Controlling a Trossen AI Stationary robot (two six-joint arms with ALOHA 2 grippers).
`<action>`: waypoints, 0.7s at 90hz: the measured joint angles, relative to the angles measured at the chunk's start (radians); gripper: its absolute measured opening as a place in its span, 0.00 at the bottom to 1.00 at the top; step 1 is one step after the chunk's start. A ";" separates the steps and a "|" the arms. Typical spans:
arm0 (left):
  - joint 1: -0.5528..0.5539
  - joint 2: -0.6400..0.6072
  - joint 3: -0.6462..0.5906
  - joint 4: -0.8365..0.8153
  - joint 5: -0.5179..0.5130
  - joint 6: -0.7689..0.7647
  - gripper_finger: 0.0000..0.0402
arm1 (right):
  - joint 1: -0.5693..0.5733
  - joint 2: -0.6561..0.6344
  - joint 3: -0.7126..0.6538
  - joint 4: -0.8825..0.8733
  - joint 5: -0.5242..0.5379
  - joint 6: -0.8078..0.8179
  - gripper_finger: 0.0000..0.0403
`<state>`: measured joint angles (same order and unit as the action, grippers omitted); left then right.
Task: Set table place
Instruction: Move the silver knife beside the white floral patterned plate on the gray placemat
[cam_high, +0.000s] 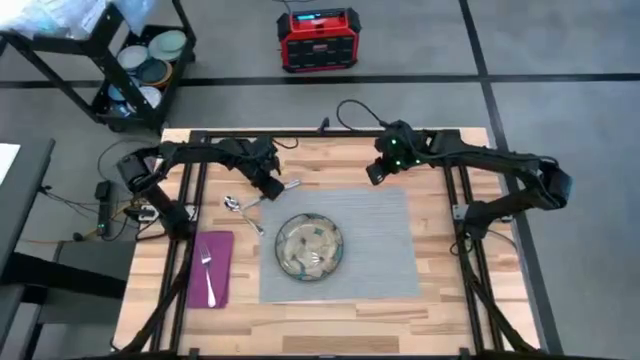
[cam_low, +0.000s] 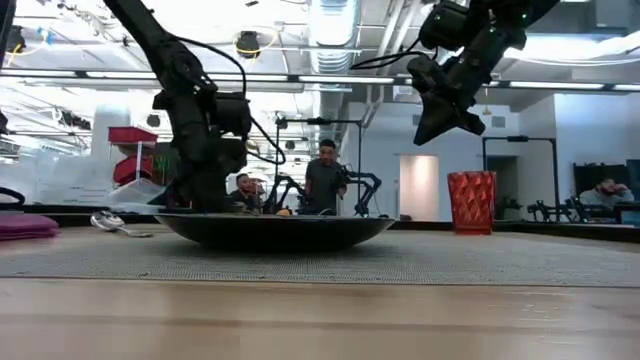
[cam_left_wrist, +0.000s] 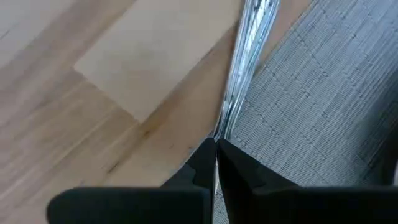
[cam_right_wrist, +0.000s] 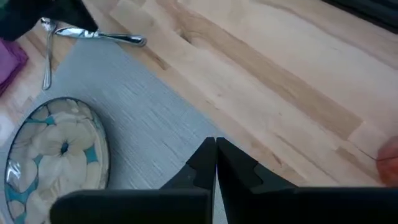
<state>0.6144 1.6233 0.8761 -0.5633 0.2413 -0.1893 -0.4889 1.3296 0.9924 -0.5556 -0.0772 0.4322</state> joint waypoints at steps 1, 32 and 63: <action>-0.001 0.001 0.000 -0.001 -0.002 -0.002 0.00 | 0.000 0.000 0.000 0.000 0.000 -0.002 0.00; -0.022 0.002 -0.014 -0.002 -0.034 -0.025 0.00 | 0.000 0.000 0.000 -0.017 0.020 -0.022 0.00; -0.043 0.031 -0.017 0.047 0.074 -0.016 0.00 | 0.000 0.000 0.000 -0.018 0.023 -0.025 0.00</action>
<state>0.5716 1.6540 0.8589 -0.5163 0.3158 -0.2054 -0.4889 1.3296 0.9924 -0.5731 -0.0540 0.4072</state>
